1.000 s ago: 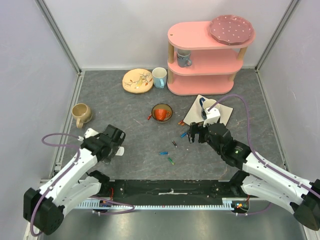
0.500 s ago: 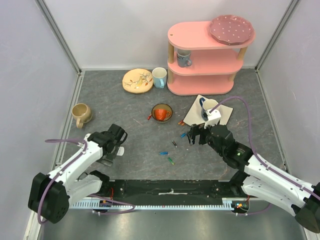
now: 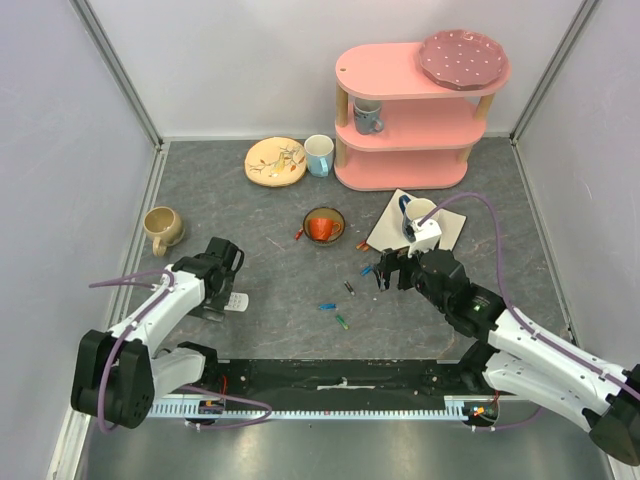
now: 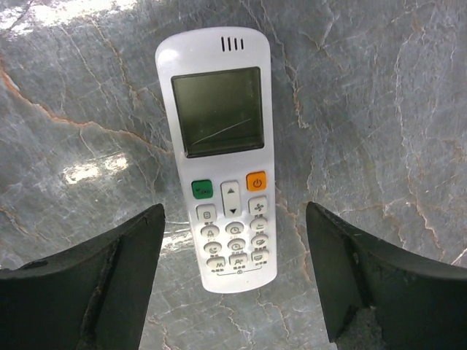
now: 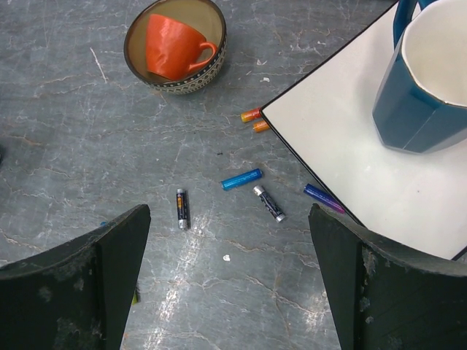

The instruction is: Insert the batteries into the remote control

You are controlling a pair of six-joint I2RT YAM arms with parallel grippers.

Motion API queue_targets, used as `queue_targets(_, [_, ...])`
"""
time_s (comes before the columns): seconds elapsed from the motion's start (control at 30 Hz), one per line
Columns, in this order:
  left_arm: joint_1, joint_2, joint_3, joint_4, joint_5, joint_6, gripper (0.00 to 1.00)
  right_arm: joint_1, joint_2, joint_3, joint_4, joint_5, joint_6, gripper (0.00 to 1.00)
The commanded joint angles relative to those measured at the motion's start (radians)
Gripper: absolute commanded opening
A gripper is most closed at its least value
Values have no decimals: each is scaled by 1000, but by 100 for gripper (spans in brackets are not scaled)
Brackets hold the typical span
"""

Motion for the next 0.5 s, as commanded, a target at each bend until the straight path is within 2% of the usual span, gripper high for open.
queue_targets(0.0, [34,18,-7,62,8,43,83,2,14,17,10,-17,1,98])
queue_targets(0.3, [70,86,-14,76,42,79,75,-1,27,24,10,-21,2,98])
queue_targets(0.47, [70,95,-40,97,57,85,63,0,22,27,7,-23,5,98])
